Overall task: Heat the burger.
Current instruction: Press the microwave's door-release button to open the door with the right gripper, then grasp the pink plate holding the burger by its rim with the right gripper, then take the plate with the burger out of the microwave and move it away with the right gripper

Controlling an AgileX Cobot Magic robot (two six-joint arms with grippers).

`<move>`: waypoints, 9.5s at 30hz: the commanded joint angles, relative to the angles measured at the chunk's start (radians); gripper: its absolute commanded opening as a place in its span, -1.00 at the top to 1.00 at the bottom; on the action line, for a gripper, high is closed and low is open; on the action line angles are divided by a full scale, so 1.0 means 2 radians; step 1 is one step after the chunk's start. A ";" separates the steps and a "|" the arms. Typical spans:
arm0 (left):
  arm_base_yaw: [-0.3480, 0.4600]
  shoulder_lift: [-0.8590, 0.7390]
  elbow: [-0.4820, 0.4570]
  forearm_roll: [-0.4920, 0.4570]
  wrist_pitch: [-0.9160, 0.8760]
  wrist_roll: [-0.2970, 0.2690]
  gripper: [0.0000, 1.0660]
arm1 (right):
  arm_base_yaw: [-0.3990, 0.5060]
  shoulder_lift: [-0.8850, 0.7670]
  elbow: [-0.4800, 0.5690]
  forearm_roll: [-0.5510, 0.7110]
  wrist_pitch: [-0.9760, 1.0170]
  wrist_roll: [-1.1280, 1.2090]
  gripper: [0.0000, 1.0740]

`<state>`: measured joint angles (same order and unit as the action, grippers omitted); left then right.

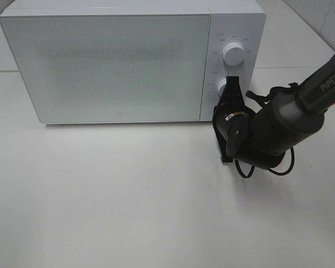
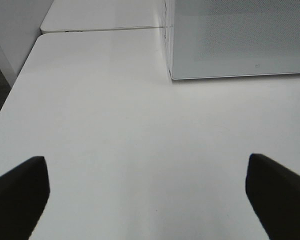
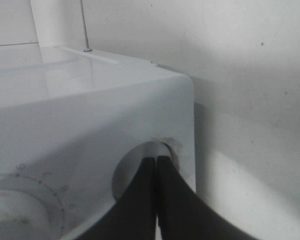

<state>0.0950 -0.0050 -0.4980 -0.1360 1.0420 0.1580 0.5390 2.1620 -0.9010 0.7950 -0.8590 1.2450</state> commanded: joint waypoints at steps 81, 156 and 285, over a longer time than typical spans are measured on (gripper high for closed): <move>0.001 -0.011 0.002 -0.004 -0.003 -0.001 -0.88 | 0.020 -0.033 -0.036 0.036 0.015 -0.149 1.00; 0.001 -0.011 0.002 -0.003 -0.003 -0.001 -0.88 | 0.020 -0.198 -0.174 -0.461 0.757 -1.246 0.81; 0.001 -0.011 0.002 -0.004 -0.003 -0.001 -0.88 | 0.061 0.024 -0.386 -0.418 0.696 -1.342 1.00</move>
<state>0.0950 -0.0050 -0.4980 -0.1360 1.0420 0.1580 0.6600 2.2450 -1.7030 -0.0310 0.5800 -1.4000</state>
